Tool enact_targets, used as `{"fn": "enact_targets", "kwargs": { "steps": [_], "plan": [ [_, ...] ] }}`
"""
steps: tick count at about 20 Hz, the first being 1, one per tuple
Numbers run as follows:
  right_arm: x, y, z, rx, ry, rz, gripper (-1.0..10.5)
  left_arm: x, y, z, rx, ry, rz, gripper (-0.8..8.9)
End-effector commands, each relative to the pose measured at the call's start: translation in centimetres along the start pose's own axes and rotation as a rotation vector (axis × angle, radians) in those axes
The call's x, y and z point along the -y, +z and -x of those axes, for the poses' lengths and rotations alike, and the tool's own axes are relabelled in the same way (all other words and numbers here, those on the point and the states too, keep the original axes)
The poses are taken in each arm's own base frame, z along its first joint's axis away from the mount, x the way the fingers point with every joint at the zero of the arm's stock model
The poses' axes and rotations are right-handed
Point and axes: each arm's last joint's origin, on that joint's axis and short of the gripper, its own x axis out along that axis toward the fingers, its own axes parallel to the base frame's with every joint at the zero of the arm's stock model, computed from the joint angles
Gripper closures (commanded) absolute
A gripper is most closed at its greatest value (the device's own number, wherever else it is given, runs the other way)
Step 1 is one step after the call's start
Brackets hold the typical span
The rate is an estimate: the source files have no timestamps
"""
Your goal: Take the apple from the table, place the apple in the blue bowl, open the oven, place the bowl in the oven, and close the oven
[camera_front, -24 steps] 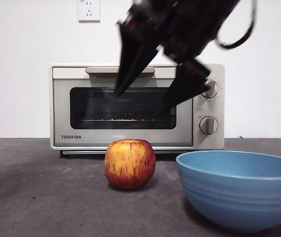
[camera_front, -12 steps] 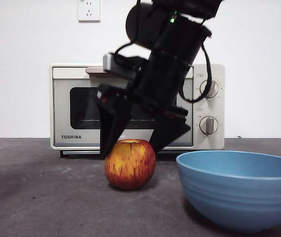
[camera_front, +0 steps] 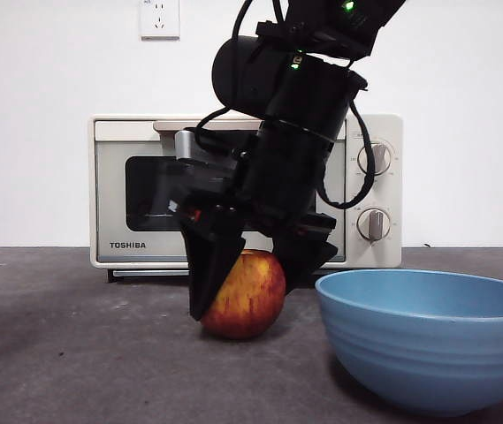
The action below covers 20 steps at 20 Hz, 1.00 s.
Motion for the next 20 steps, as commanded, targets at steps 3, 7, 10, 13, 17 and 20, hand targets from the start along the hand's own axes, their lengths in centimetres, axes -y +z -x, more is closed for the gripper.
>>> {"fn": "enact_targets", "kwargs": {
  "steps": [3, 7, 10, 13, 17, 20],
  "plan": [
    [-1.2, 1.2, 4.7, 0.129, 0.012, 0.029, 6.1, 0.3, 0.5, 0.3, 0.022, -0.008, -0.030, 8.06],
    [-1.9, 0.1, 10.2, 0.160, 0.013, 0.034, 6.1, 0.3, 0.5, 0.3, 0.023, -0.008, -0.031, 8.06],
    [-2.3, -1.5, 13.5, 0.162, 0.013, 0.034, 6.1, 0.3, 0.5, 0.3, 0.023, -0.008, -0.031, 8.06],
    [-2.3, -3.9, 15.2, 0.183, 0.013, 0.037, 6.1, 0.3, 0.5, 0.3, 0.023, -0.008, -0.031, 8.06],
    [-1.7, -8.0, 14.4, 0.164, -0.014, 0.008, 6.1, 0.3, 0.5, 0.3, 0.023, -0.008, -0.030, 8.06],
    [-1.2, -10.2, 12.5, 0.158, -0.022, -0.025, 6.1, 0.3, 0.5, 0.3, 0.022, -0.008, -0.030, 8.06]
  ]
}}
